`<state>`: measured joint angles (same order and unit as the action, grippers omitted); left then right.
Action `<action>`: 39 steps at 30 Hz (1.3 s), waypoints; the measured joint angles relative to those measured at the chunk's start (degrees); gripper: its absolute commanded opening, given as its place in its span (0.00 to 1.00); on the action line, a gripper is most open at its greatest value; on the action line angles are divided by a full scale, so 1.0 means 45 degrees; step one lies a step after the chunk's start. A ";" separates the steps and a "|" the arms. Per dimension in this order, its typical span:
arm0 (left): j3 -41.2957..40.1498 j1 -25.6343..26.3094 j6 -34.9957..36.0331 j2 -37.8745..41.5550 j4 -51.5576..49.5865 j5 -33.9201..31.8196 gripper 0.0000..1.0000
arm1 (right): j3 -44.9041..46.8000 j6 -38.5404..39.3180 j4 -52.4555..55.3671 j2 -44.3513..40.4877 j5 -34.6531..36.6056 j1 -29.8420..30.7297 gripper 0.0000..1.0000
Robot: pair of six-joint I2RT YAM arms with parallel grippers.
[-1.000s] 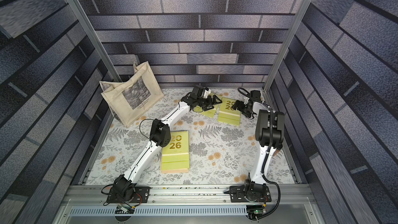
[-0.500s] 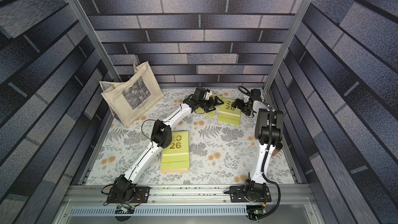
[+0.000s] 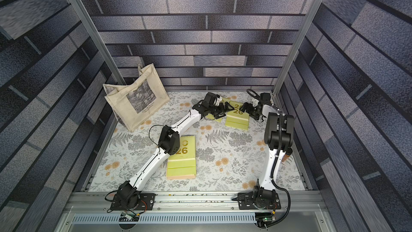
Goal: Stack the calendars
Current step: Pick up the calendar at the center of the board.
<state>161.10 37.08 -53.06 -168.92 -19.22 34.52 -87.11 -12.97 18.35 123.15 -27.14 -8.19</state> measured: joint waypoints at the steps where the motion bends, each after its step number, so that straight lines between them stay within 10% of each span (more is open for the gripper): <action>1: 0.0005 0.0034 0.0005 0.0000 -0.0005 -0.0117 1.00 | 0.0044 0.0000 -0.0049 -0.0019 -0.0034 0.0000 0.94; 18: 0.0277 0.0384 -0.0039 0.0000 -0.0423 -0.1384 1.00 | 0.0389 0.0039 -0.0311 -0.0131 -0.0651 -0.0102 0.94; 39: 0.0175 0.0554 -0.1122 0.0097 0.0481 0.0607 1.00 | 0.0753 0.0010 -0.0787 -0.0136 -0.1671 -0.0325 0.93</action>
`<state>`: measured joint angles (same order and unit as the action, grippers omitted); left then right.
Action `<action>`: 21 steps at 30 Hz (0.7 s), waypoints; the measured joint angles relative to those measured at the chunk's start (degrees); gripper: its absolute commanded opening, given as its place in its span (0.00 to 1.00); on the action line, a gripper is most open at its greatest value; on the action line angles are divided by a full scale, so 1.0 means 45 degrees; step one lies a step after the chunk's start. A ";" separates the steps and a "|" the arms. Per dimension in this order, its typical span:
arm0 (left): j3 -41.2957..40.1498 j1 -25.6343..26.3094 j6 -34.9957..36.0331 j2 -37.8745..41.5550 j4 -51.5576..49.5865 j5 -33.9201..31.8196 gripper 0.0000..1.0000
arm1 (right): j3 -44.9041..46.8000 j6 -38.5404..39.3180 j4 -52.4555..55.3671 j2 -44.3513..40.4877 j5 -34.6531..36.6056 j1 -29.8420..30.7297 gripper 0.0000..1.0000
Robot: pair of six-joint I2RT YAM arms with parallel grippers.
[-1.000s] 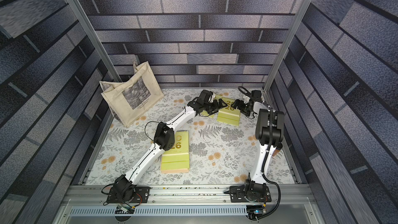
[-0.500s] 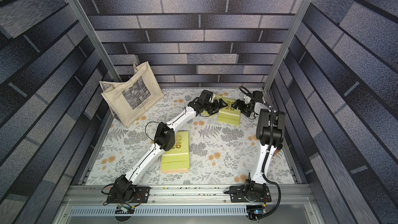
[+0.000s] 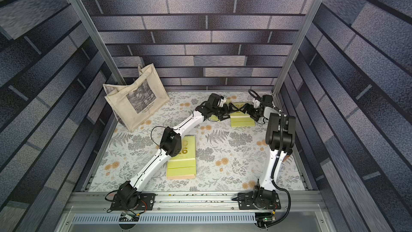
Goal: Stack the calendars
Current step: Pick up the calendar at the center of the board.
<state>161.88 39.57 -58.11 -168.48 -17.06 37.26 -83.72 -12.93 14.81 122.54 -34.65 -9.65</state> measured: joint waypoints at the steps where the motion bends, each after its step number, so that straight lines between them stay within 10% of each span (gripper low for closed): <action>1: -0.0010 -0.0005 -0.0005 0.0053 0.0000 0.0015 1.00 | 0.0024 -0.0010 -0.0029 0.0000 -0.0034 -0.0005 0.92; 21: -0.0189 -0.0175 0.1030 0.0573 -0.2424 0.0117 1.00 | 0.2118 -0.1472 -0.1375 -0.1195 -0.1486 -0.0107 0.28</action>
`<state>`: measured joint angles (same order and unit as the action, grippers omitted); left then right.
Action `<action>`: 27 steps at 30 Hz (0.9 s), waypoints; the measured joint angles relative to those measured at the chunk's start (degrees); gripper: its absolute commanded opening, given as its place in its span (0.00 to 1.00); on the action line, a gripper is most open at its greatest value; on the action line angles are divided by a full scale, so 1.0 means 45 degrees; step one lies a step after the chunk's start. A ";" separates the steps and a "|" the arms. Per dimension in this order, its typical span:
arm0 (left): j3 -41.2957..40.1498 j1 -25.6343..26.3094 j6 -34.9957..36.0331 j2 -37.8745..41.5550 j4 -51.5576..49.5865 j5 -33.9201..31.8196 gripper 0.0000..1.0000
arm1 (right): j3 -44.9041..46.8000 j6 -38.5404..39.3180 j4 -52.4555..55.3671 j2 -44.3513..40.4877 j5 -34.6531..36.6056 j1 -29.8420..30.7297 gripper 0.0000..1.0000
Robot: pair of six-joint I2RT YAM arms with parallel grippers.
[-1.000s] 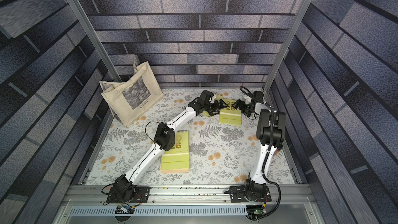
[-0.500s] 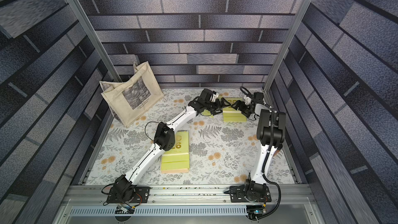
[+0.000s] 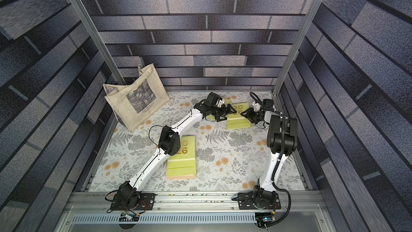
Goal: Stack the calendars
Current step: Pick up the calendar at the center of the board.
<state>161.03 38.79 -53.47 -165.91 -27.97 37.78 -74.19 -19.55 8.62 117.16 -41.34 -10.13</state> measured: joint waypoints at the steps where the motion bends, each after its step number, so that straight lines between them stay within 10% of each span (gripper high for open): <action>1: -0.0005 -0.0010 0.0078 0.0000 -0.0010 0.0024 1.00 | 0.0083 -0.0097 -0.0151 -0.0073 -0.0131 0.0000 0.26; 14: -0.0005 -0.0112 0.0471 0.0068 -0.0068 0.0753 1.00 | 0.1409 -0.1234 -0.1588 -0.1603 -0.0787 0.0117 0.01; 27: -0.0005 -0.0884 0.0850 0.1889 0.0282 0.2725 1.00 | 0.2006 -0.2084 -0.1656 -0.4925 -0.0947 0.0282 0.00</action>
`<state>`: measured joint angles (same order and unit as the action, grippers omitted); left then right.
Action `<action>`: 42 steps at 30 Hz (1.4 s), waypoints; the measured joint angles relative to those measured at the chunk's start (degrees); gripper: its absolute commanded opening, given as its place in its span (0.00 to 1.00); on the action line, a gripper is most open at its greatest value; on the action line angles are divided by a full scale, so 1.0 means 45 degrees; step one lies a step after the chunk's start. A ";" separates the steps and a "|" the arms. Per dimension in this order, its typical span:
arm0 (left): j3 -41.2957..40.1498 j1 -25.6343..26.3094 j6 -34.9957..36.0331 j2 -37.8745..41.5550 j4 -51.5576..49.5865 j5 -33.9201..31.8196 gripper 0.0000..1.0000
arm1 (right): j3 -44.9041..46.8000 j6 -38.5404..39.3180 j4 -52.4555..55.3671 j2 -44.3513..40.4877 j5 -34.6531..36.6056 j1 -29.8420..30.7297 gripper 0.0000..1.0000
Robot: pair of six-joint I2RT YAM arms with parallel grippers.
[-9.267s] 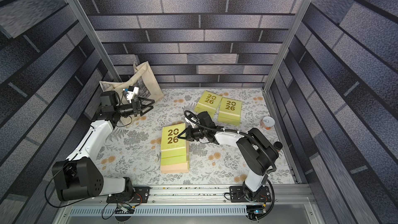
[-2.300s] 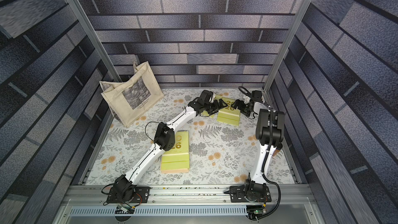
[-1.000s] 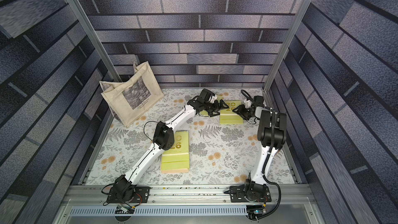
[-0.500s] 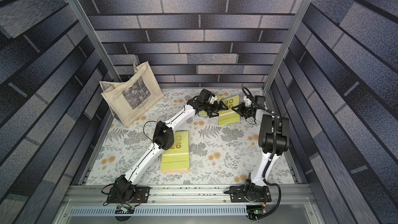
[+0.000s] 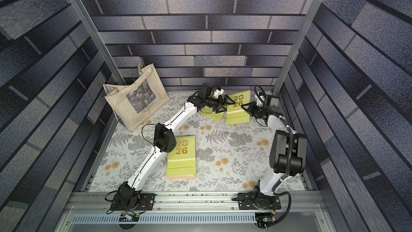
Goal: Stack the calendars
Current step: Pick up the calendar at the center of the board, then place the calendar at the calendar.
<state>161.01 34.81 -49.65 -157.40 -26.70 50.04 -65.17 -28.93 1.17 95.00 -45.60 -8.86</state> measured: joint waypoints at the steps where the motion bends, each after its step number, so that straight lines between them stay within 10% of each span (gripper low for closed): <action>1: 0.0000 -0.0107 0.0209 0.0257 -0.0053 0.0248 1.00 | 0.0024 -0.0121 0.0000 -0.0321 -0.0078 0.0015 0.00; 11: -0.0262 -0.1166 0.3769 0.3895 -0.2705 0.1836 1.00 | 0.0680 -0.1719 0.0053 -0.3206 -0.1399 0.0238 0.00; 16: -0.4415 -0.1647 0.4813 0.6844 -0.2565 0.1928 1.00 | 0.0636 -0.2463 -0.0029 -0.4653 -0.1807 0.0359 0.00; 29: -1.6815 -0.3118 0.1253 1.2609 0.5984 0.1681 1.00 | 0.0117 -0.3881 -0.1326 -0.4877 -0.1520 0.3497 0.00; 42: -2.0497 -0.4405 -0.0413 1.7403 0.9350 0.1141 1.00 | 0.0121 -0.4818 -0.3002 -0.3755 -0.0869 0.5076 0.00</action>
<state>68.77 14.98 -51.51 -79.09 15.38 55.18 -64.62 -50.61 -12.34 78.11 -49.52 13.98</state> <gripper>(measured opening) 0.998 0.133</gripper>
